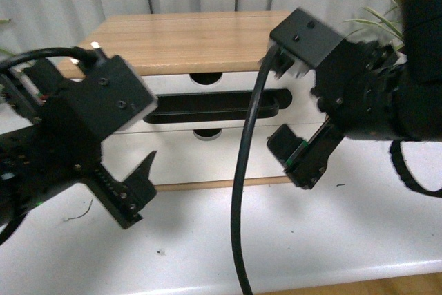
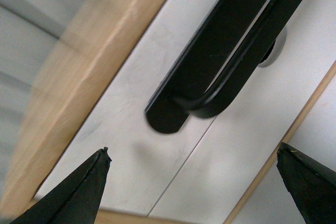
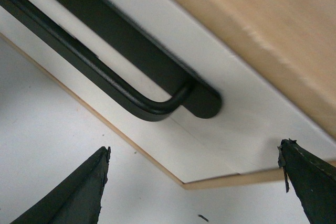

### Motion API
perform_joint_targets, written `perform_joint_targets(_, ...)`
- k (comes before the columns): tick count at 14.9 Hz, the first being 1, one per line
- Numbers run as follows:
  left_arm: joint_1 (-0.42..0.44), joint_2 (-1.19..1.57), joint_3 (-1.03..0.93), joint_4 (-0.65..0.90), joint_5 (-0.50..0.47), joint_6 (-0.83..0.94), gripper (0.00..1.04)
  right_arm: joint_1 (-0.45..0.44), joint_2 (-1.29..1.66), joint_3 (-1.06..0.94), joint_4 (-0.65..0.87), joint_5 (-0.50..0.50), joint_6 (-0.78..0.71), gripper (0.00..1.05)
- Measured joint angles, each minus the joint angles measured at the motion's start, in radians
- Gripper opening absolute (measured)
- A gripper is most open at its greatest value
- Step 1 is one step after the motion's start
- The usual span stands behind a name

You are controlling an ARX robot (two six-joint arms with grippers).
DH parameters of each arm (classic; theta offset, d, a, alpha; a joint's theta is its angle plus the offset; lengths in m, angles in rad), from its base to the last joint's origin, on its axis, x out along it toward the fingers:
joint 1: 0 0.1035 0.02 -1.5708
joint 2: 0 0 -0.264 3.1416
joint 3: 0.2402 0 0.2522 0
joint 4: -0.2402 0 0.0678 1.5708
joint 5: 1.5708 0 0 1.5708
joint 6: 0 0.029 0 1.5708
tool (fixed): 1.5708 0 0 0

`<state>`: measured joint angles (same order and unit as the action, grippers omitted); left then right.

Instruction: Close drawer sideways

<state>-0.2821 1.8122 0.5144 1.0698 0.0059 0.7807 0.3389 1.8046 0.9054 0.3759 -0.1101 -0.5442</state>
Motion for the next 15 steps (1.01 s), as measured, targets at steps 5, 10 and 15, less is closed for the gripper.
perform_joint_targets(5,0.072,-0.485,-0.300,-0.205,0.051,-0.223,0.98,-0.007,-0.426,-0.364,0.089,0.110,0.112,0.98)
perform_joint_targets(10,0.281,-1.204,-0.404,-0.638,0.156,-0.496,0.98,-0.026,-0.921,-0.650,-0.008,0.333,0.347,0.98)
perform_joint_targets(15,0.278,-1.205,-0.412,-0.573,0.014,-0.792,0.75,-0.045,-1.043,-0.768,0.126,0.414,0.471,0.93)
